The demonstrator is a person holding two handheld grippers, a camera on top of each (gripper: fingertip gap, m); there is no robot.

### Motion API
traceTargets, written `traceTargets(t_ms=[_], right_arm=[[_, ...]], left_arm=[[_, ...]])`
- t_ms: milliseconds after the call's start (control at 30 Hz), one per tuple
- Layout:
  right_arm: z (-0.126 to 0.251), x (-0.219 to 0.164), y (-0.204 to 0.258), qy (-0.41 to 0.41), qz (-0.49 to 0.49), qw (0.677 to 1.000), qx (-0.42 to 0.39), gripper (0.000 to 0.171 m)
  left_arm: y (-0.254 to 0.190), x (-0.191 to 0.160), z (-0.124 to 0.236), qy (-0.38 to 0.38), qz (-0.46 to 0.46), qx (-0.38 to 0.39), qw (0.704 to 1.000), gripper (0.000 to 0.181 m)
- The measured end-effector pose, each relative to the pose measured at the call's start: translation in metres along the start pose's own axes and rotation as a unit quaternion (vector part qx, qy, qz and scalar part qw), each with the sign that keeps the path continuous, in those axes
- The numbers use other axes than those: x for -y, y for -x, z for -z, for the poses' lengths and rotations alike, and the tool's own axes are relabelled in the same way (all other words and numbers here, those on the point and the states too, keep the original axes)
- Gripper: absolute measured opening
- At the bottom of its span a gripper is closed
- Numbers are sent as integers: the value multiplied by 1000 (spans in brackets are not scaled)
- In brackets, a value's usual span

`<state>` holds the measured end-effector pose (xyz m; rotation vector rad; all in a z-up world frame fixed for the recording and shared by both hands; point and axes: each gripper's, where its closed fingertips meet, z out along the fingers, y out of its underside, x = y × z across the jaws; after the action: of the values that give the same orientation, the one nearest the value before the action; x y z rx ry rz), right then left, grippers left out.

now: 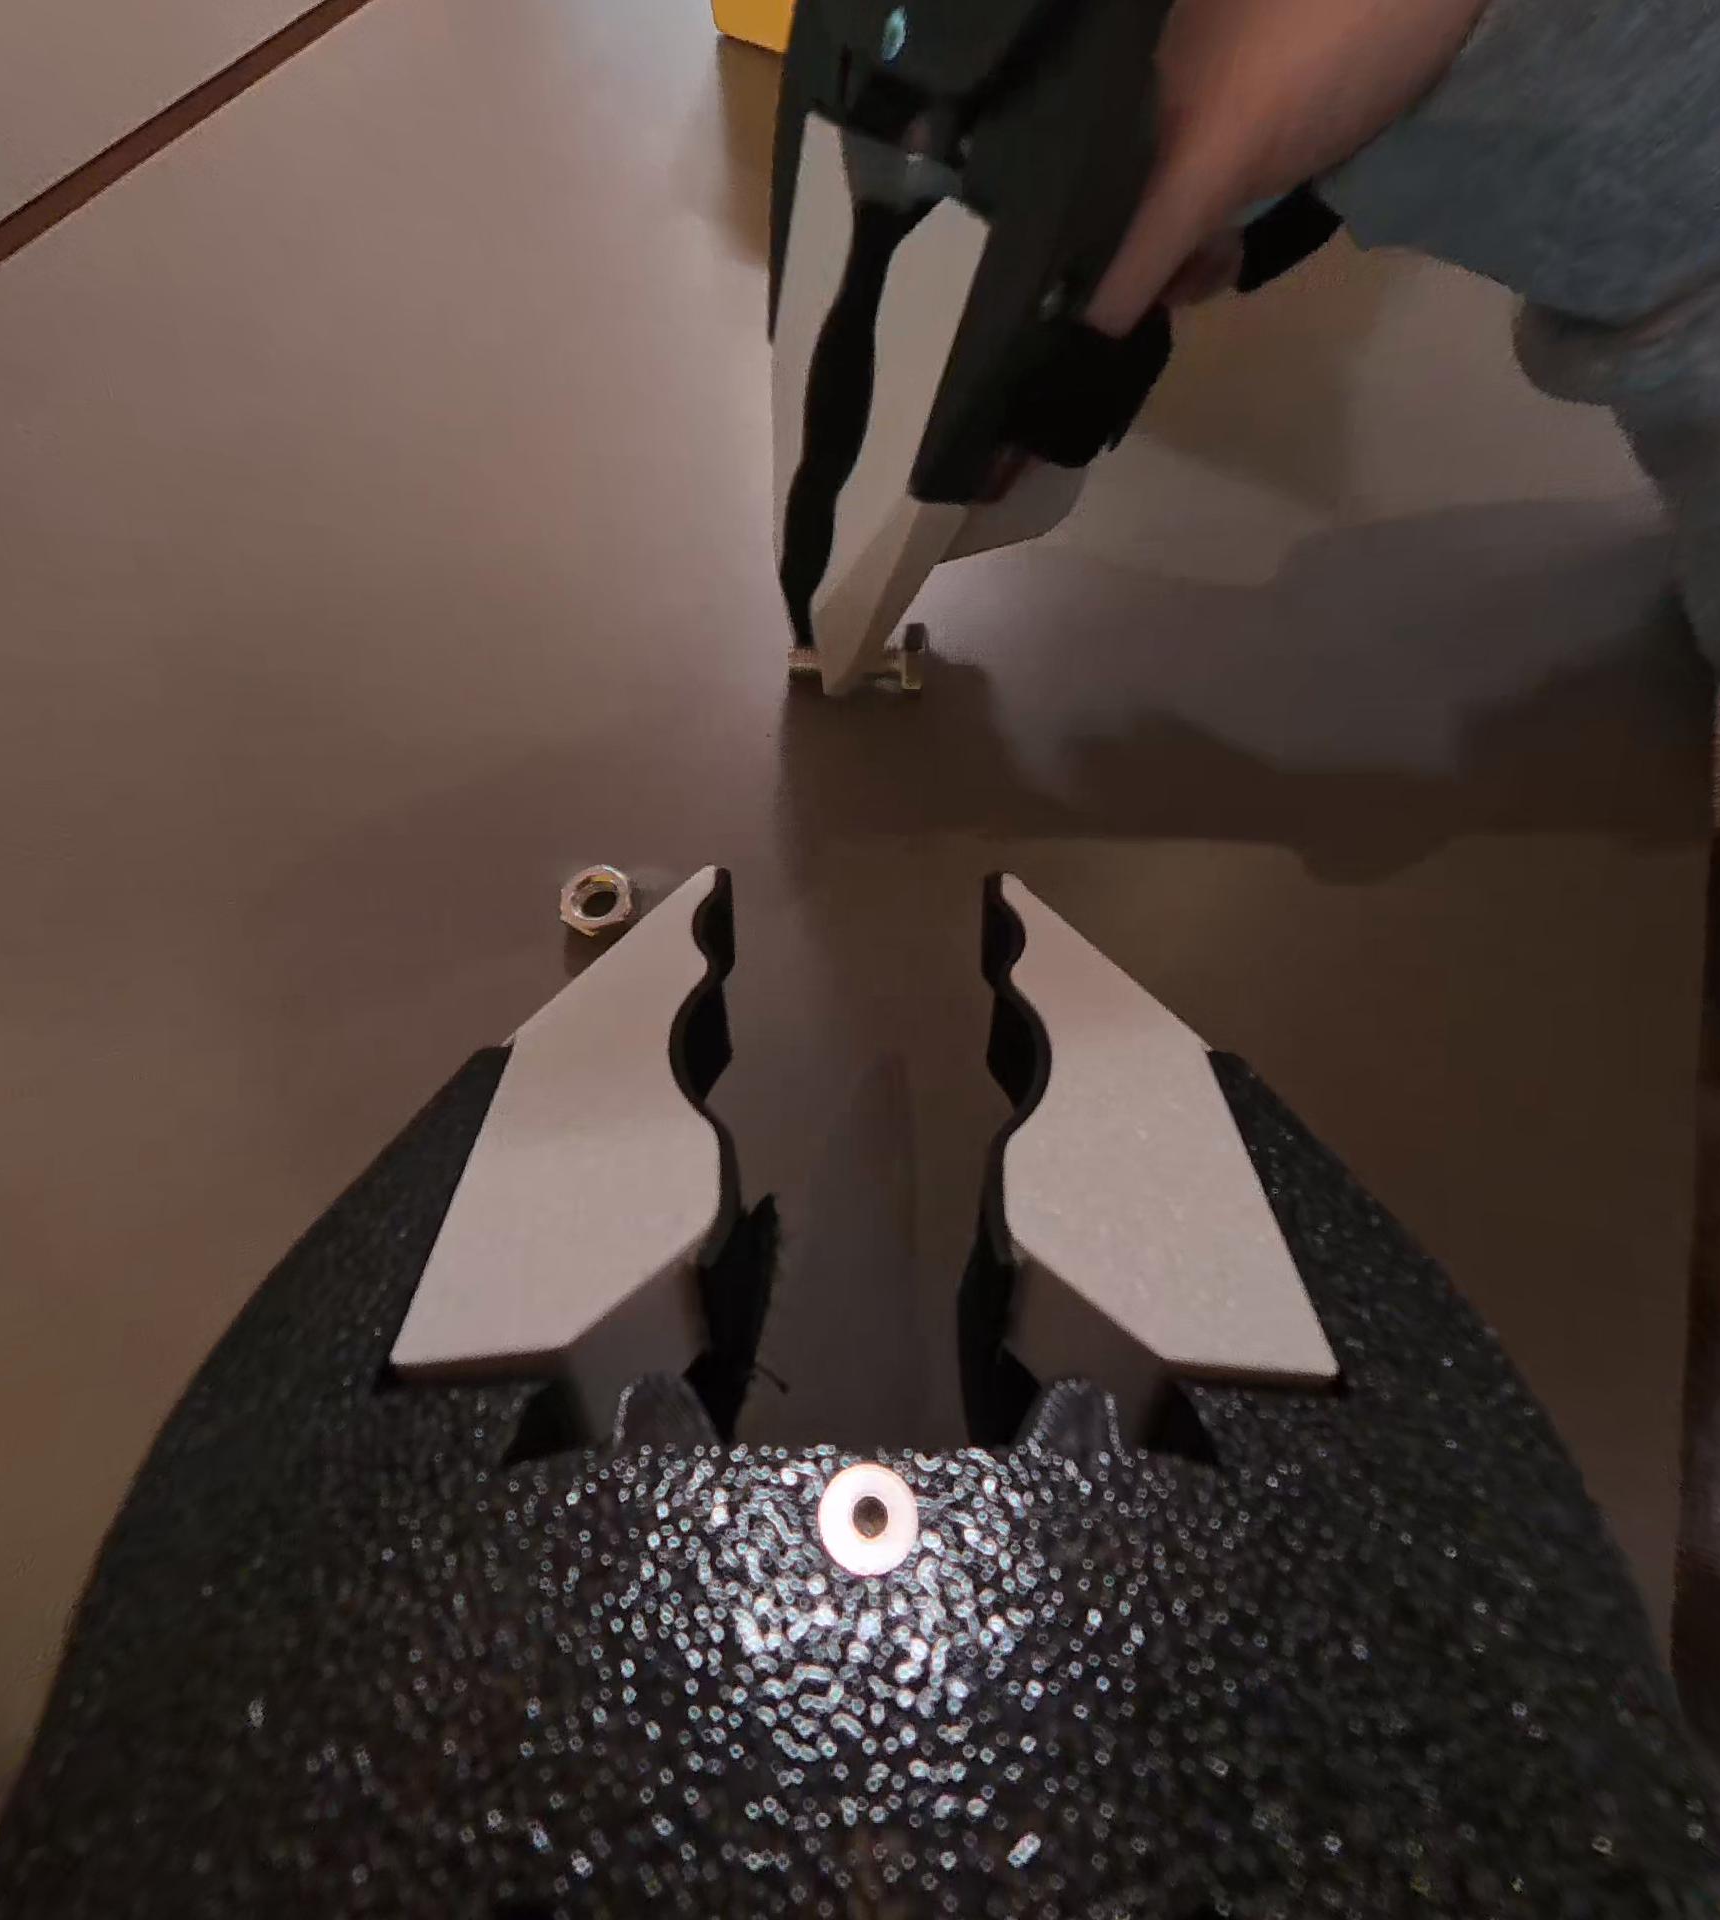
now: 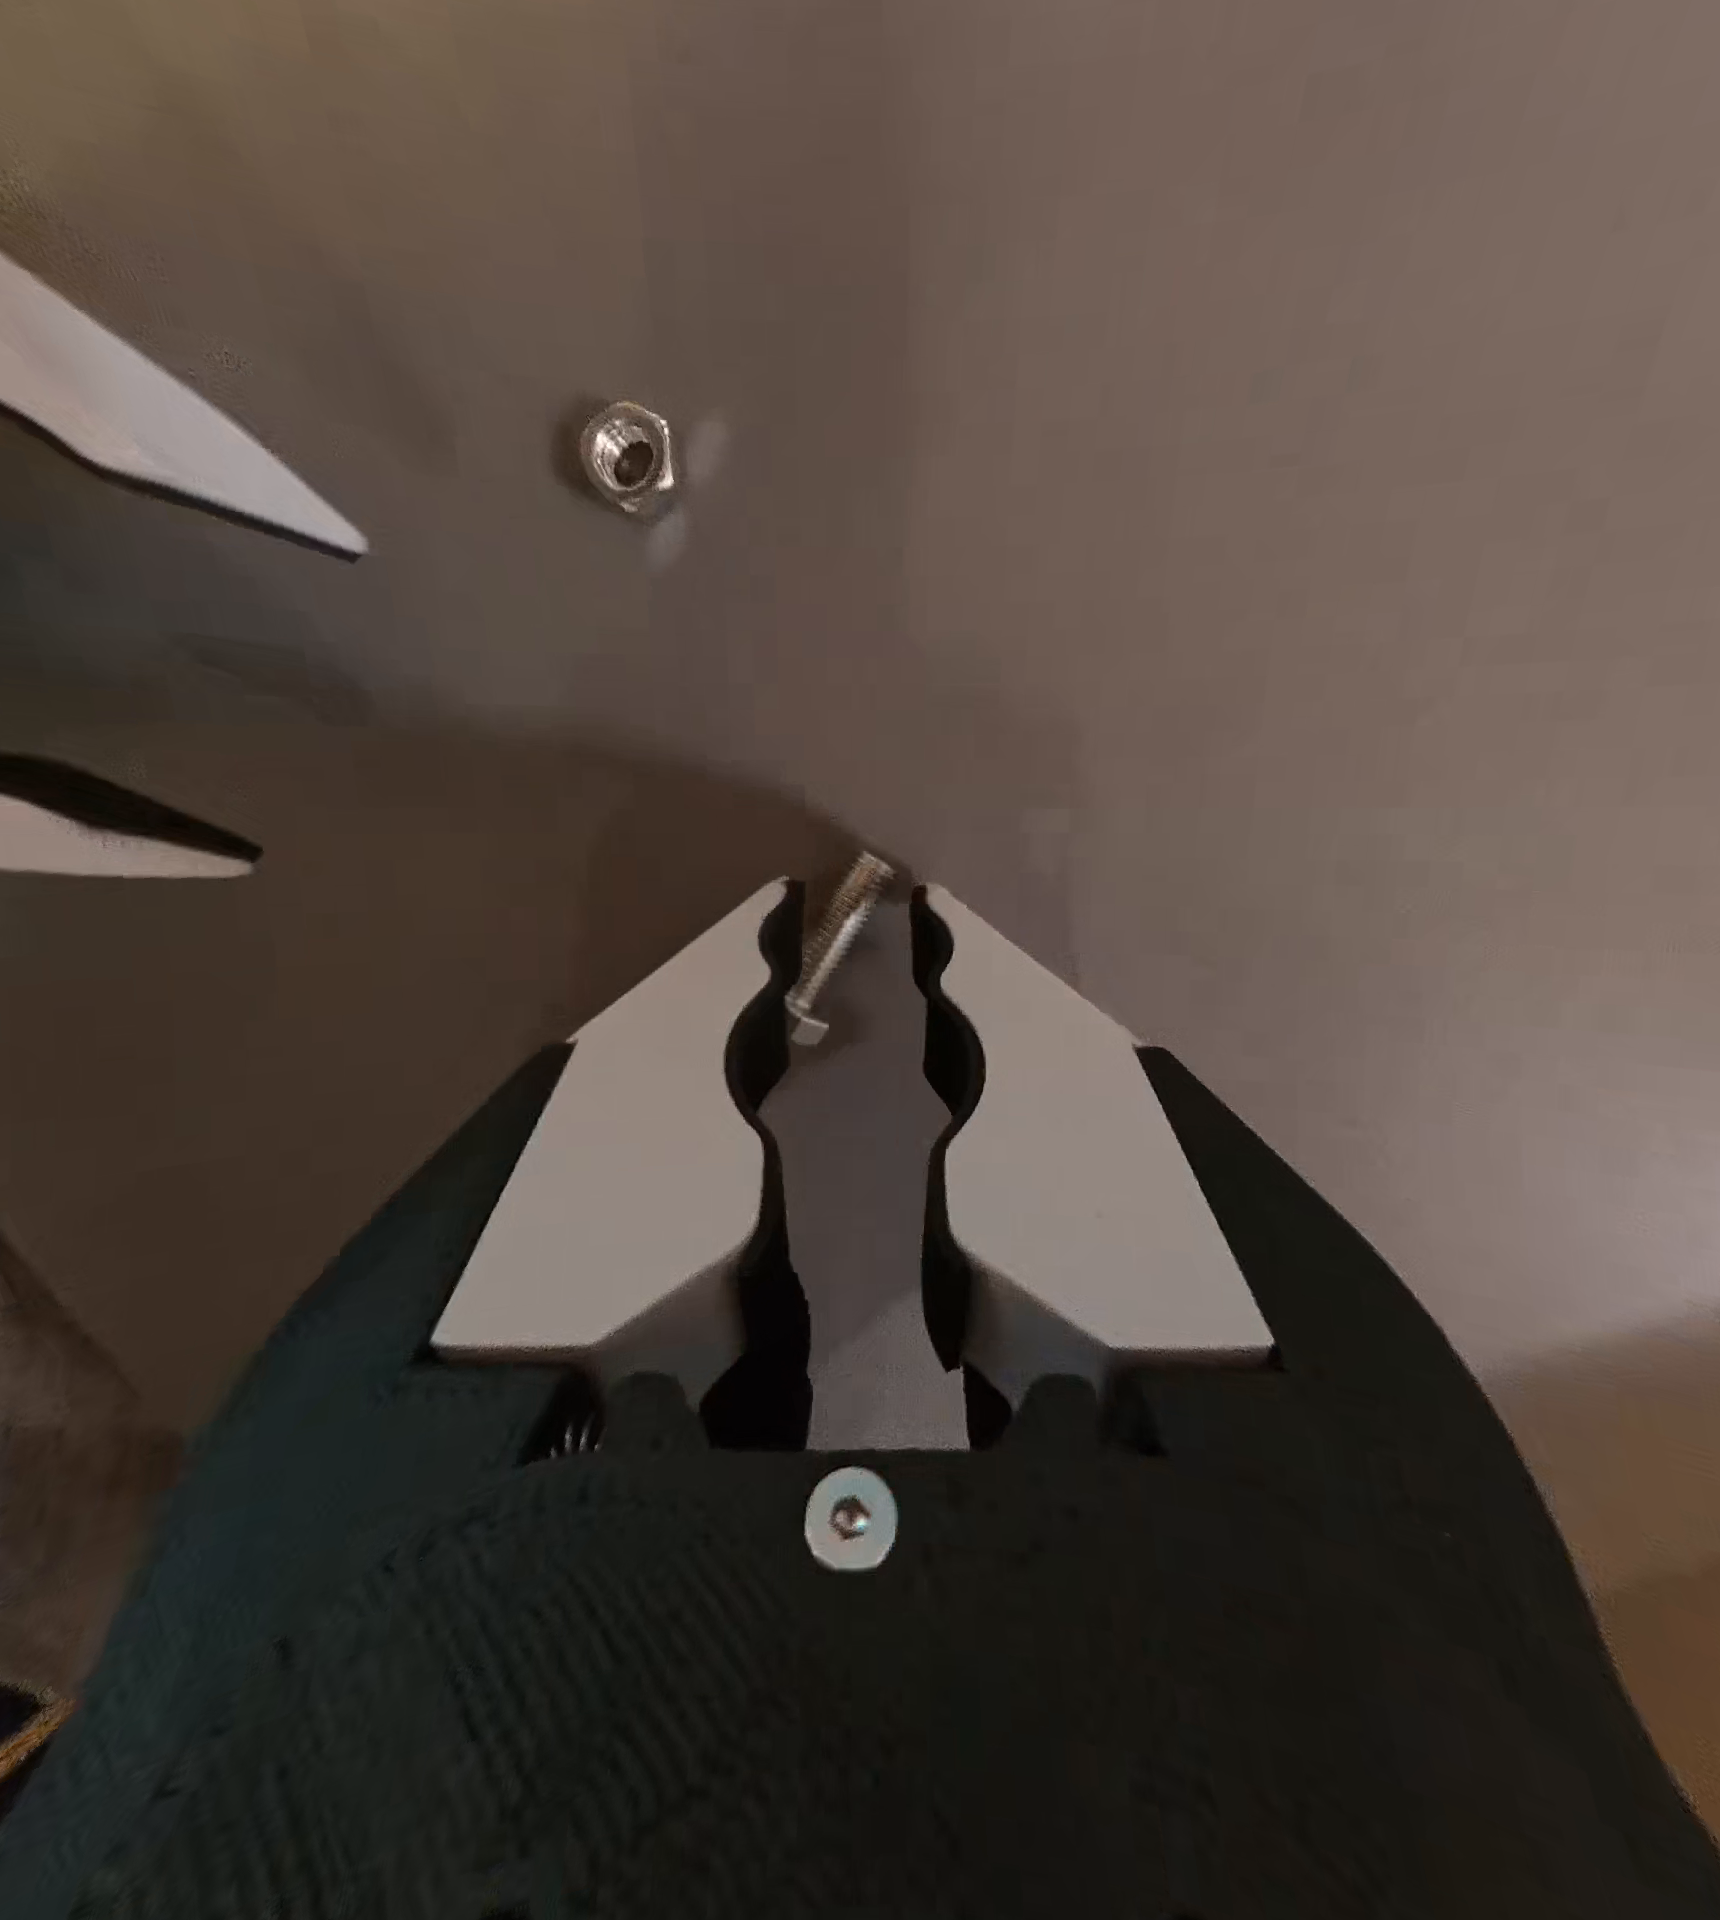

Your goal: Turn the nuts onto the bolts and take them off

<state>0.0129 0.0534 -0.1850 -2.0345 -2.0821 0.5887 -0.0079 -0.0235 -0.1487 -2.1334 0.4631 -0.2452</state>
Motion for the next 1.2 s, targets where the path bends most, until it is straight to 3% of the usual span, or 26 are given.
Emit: traceTargets(t_ms=[33,133,233,367,467,567,767,867,967,1033,1067,1133,1200], right_arm=[[-2,-1,2,9,7,1000,4,13],[-3,3,14,-12,46,998,47,9],[10,21,35,-124,61,984,112,8],[46,50,63,-332,90,918,198,8],[65,53,80,-417,109,871,236,8],[77,53,89,-456,114,840,270,8],[90,50,103,-476,140,813,306,7],[93,48,105,-486,153,801,316,8],[97,48,104,-500,168,792,308,10],[94,55,82,-508,136,807,270,28],[83,60,68,-493,119,829,237,28],[44,61,47,-411,123,890,154,28],[8,60,48,-325,163,925,110,33]], left_arm=[[-1,0,0,-1,1,-2,1000,46],[-3,3,0,-13,11,-6,1000,47],[-3,10,0,-42,36,-6,998,50],[2,18,-1,-77,61,13,995,51],[-8,32,-1,-127,78,-20,989,51],[-25,42,-1,-165,105,-91,976,47],[-38,49,6,-203,126,-164,957,17],[-41,50,9,-214,129,-180,951,16],[-32,45,14,-221,107,-128,961,16],[-13,40,21,-227,96,-57,967,16],[-3,37,26,-232,93,-18,968,16],[15,34,36,-244,83,51,965,16],[26,33,45,-256,72,99,959,15]])
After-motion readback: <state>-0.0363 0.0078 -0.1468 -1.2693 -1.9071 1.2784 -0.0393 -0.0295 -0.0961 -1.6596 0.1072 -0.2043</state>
